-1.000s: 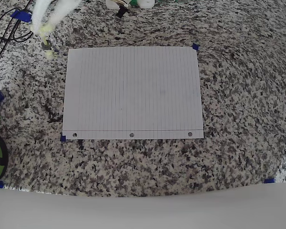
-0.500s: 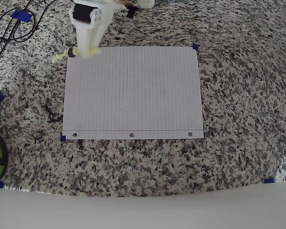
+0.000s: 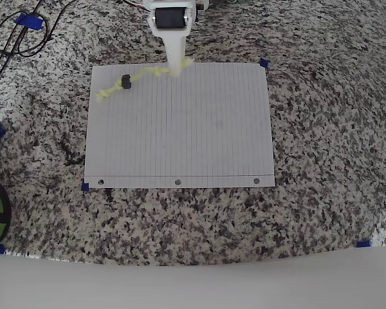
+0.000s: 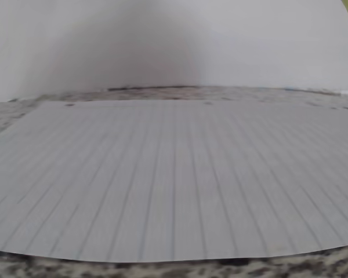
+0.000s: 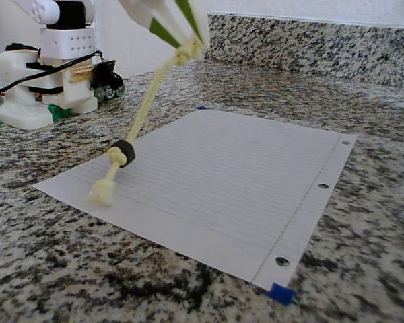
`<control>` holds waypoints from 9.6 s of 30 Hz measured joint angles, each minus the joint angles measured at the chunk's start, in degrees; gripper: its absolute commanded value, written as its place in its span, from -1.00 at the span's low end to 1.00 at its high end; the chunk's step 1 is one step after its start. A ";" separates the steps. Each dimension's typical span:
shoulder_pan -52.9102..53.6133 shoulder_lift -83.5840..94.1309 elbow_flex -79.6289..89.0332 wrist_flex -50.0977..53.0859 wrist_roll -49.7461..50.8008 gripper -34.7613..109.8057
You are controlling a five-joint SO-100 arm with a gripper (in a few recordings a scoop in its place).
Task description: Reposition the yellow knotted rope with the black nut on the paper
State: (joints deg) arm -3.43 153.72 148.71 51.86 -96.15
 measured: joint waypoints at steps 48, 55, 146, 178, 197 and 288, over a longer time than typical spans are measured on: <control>-15.21 2.11 17.67 -18.98 -37.27 -0.52; -16.61 2.11 20.57 -27.33 -38.67 -0.52; 23.47 -48.08 -22.94 1.23 64.16 0.19; 19.95 -59.33 -23.38 -8.26 64.25 -0.04; 19.95 -59.77 -23.38 -8.53 64.07 -0.52; 10.20 27.33 22.85 -21.71 169.98 -0.52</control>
State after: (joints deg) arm 6.77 181.05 171.56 30.15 73.83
